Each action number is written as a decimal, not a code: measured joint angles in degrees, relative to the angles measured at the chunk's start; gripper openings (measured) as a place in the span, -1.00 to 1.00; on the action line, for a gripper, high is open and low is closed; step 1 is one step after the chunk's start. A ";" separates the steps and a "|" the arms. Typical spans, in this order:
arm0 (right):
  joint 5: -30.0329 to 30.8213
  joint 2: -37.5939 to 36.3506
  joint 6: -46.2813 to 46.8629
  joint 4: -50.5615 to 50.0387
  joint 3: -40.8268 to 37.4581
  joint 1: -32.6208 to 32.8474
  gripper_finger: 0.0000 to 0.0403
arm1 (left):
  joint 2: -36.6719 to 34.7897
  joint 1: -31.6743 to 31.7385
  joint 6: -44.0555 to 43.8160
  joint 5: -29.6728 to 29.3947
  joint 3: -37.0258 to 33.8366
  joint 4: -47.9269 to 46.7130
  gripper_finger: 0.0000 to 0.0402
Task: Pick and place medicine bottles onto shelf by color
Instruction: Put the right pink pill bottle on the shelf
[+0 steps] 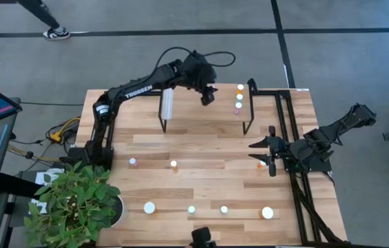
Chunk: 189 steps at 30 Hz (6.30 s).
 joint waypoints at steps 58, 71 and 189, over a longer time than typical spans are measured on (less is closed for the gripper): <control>-0.13 0.00 0.13 0.13 -0.04 0.06 -0.12 | 7.14 0.82 -11.17 -5.78 3.38 -2.49 -0.67; -0.51 0.02 5.12 -3.84 -0.04 0.15 -0.12 | 7.20 -1.73 -8.33 1.55 3.99 10.16 -0.67; -9.56 21.99 -11.14 52.25 -0.09 -14.01 0.06 | -17.47 -25.49 -11.26 -0.61 -64.76 95.40 -0.66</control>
